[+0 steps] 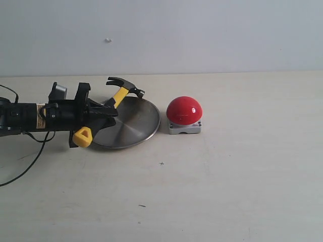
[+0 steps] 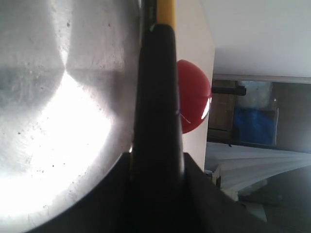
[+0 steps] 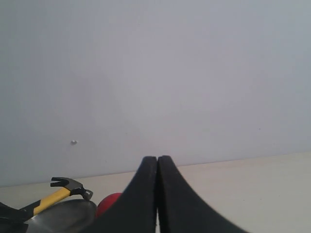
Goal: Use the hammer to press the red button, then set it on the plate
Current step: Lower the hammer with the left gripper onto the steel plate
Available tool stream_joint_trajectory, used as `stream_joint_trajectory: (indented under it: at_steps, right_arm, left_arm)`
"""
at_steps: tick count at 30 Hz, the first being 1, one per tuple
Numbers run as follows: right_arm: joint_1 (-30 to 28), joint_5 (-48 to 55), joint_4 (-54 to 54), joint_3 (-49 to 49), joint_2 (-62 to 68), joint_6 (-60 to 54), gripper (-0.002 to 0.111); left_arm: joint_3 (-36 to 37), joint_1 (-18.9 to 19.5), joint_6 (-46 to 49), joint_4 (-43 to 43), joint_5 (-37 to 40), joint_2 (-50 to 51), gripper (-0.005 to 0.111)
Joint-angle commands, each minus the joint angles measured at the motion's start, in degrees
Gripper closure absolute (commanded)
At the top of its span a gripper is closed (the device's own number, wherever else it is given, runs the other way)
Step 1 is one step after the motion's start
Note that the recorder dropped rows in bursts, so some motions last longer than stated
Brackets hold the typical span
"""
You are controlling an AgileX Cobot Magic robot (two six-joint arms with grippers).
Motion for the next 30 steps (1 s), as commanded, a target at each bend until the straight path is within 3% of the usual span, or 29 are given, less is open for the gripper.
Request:
stream_joint_trajectory:
  at_steps: [1, 11, 20, 30]
  right_arm:
    - [-0.1, -0.8, 0.1, 0.2, -0.2, 0.0, 0.108]
    - [-0.1, 0.0, 0.1, 0.2, -0.2, 0.0, 0.108]
    - [-0.1, 0.0, 0.1, 0.2, -0.2, 0.0, 0.108]
    - [-0.1, 0.0, 0.1, 0.2, -0.2, 0.0, 0.108]
  left_arm:
    - [-0.7, -0.1, 0.5, -0.5, -2.4, -0.5, 0.107]
    - [-0.7, -0.1, 0.3, 2.8, -1.0, -0.5, 0.105]
    - [-0.7, -0.1, 0.2, 2.6, -1.0, -0.5, 0.061]
    - [-1.8, 0.0, -0.7, 3.3, -2.7, -0.6, 0.056]
